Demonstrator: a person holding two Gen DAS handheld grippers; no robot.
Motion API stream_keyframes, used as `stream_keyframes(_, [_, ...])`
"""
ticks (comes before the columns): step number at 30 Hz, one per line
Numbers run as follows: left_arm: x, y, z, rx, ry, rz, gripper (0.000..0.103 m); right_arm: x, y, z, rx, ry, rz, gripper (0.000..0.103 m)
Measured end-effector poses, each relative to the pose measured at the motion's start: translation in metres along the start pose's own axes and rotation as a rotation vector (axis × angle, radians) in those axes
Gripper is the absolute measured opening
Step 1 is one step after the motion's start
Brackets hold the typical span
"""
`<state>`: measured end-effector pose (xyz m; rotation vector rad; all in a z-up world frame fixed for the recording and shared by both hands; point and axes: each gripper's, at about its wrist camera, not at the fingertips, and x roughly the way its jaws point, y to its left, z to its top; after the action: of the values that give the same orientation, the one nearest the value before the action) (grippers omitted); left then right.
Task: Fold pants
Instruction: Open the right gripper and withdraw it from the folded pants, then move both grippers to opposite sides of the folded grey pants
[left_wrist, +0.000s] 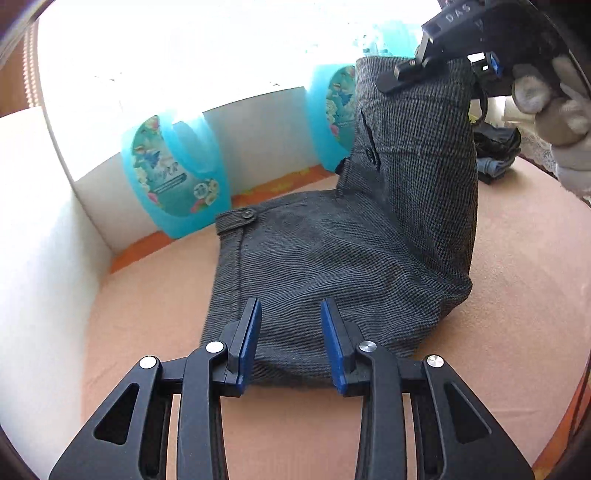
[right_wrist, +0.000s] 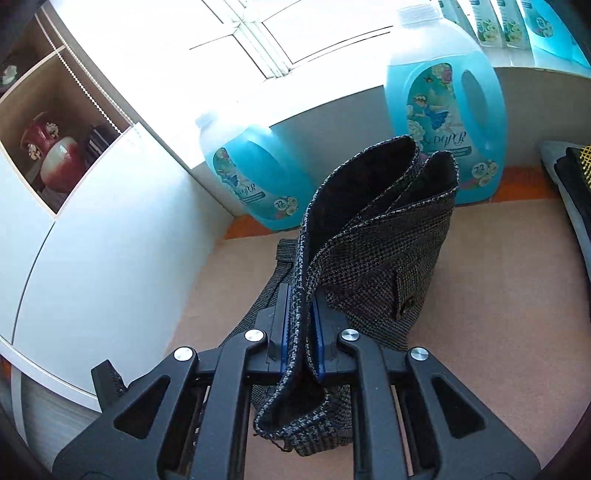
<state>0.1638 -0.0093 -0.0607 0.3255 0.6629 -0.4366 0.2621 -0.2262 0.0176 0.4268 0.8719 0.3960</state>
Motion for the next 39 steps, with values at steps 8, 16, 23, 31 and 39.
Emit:
stream_keyframes(8, [-0.048, 0.053, -0.037, -0.14, -0.014, 0.089, 0.032, 0.09, 0.066, -0.008, -0.147, 0.121, -0.025, 0.008])
stream_keyframes(16, [-0.058, 0.071, -0.059, -0.19, 0.0, 0.136, 0.032, 0.189, 0.097, -0.032, -0.232, 0.251, -0.118, 0.008])
stream_keyframes(23, [-0.059, 0.073, -0.058, -0.195, -0.006, 0.15, 0.032, 0.215, 0.105, -0.04, -0.262, 0.282, -0.091, 0.029])
stream_keyframes(31, [-0.056, 0.07, -0.056, -0.208, -0.017, 0.119, 0.032, 0.151, 0.105, -0.019, -0.238, 0.192, 0.215, 0.062])
stream_keyframes(39, [-0.033, 0.053, -0.03, -0.146, -0.041, 0.054, 0.032, 0.072, 0.039, -0.037, -0.214, 0.112, 0.048, 0.062])
